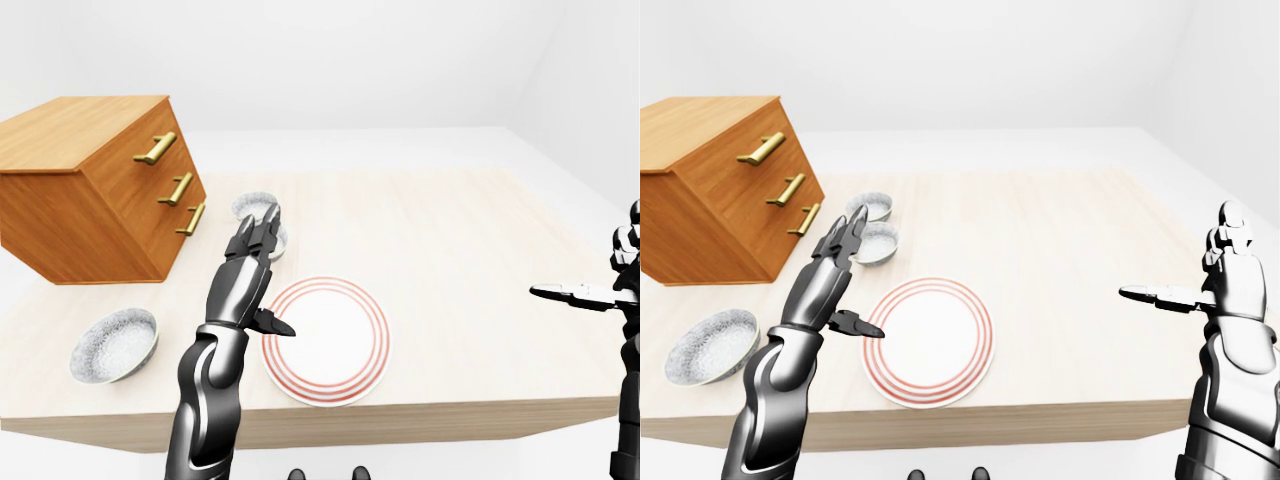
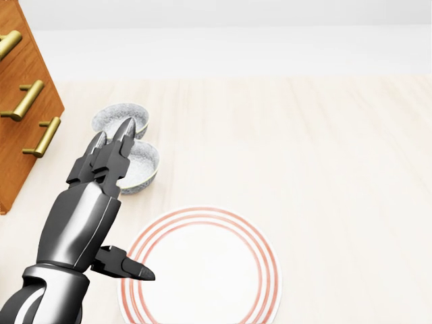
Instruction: Put the bowl in the middle on the plate.
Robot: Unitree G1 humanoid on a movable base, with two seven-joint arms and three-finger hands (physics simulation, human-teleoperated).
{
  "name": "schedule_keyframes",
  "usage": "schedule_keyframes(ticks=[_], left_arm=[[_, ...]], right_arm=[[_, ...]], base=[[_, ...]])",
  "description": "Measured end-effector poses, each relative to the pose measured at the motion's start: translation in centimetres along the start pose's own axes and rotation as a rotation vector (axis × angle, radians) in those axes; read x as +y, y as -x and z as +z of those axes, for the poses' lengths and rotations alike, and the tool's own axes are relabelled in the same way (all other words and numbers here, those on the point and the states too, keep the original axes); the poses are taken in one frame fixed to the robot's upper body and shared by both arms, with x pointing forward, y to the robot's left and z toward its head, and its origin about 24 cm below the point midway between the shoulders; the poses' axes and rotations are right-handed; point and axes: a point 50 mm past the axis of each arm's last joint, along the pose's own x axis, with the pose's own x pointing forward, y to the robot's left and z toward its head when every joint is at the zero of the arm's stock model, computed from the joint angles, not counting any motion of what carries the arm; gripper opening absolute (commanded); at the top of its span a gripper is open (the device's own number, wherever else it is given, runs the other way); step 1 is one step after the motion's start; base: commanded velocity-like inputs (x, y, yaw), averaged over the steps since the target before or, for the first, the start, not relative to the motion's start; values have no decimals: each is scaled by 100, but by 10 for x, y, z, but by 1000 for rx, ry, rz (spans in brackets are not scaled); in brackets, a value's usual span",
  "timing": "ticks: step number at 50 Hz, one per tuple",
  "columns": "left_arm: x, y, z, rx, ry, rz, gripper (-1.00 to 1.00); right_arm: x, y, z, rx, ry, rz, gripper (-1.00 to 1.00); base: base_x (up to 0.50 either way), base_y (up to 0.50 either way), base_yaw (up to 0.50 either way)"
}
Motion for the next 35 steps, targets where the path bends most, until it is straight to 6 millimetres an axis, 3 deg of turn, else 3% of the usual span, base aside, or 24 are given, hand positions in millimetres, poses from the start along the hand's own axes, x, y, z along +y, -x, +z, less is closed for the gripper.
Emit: schedule_keyframes(ticks=[24,35], left_arm=[[-2,-1,-1,3,7,0,100],[-3,-1,-2,5,11,-2,100]], right_arm=[[1,-1,-1,6,1,-2,100],[1,-1,-2,8,11,-12,100]], base=[[24,1,0],[1,0,0]])
